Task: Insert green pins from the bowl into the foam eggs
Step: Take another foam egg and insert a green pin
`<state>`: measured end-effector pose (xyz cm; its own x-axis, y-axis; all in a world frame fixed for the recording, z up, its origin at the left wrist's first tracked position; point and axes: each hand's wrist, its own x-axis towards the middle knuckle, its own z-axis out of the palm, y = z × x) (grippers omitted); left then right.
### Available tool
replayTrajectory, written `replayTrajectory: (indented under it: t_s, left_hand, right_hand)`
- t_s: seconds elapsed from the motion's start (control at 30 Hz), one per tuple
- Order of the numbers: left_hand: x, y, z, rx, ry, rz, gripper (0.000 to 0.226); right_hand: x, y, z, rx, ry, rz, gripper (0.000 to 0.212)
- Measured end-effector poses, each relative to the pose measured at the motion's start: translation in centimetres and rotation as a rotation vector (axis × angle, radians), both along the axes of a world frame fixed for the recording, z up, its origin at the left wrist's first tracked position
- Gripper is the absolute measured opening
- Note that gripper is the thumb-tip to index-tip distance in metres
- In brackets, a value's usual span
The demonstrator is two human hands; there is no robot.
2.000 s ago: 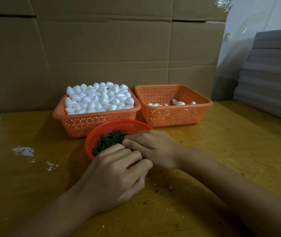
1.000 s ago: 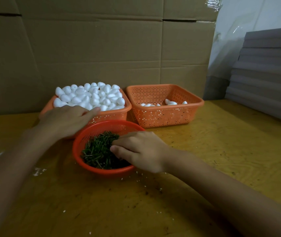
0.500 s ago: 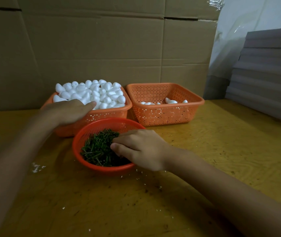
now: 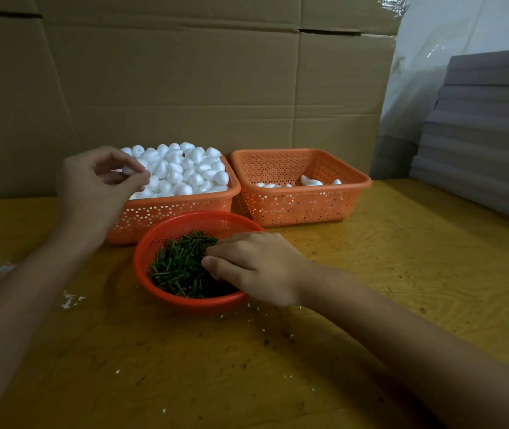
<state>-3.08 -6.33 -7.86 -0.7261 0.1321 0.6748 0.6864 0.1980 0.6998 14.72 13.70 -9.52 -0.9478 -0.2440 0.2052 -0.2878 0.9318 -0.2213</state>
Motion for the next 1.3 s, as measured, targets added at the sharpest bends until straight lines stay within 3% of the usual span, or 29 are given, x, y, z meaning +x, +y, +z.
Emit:
replayTrajectory:
  t_s: [0.17,0.33,0.53,0.83,1.0,1.3]
  left_hand:
    - [4.2,0.7,0.7,0.242,-0.162,-0.211,0.043]
    - [8.6,0.3,-1.4,0.209,-0.287,-0.380,0.040]
    - [10.9,0.6,-1.7,0.197,-0.310,-0.533,0.038]
    - [11.7,0.8,-1.7,0.117,-0.283,-0.570,0.035]
    - [11.6,0.6,-1.4,0.056,-0.336,-0.608,0.056]
    - [11.6,0.5,-1.4,0.045,-0.291,-0.614,0.034]
  right_hand:
    - [0.0,0.1,0.0,-0.006,0.002,0.012,0.032]
    - [0.0,0.1,0.0,0.007,0.003,0.007,0.032]
    - [0.0,0.1,-0.1,0.023,0.021,0.015,0.032]
    - [-0.1,0.0,-0.1,0.058,0.016,-0.006,0.036]
    - [0.0,-0.1,0.0,0.068,0.000,-0.023,0.039]
    - [-0.1,0.0,0.0,0.067,-0.011,-0.029,0.038]
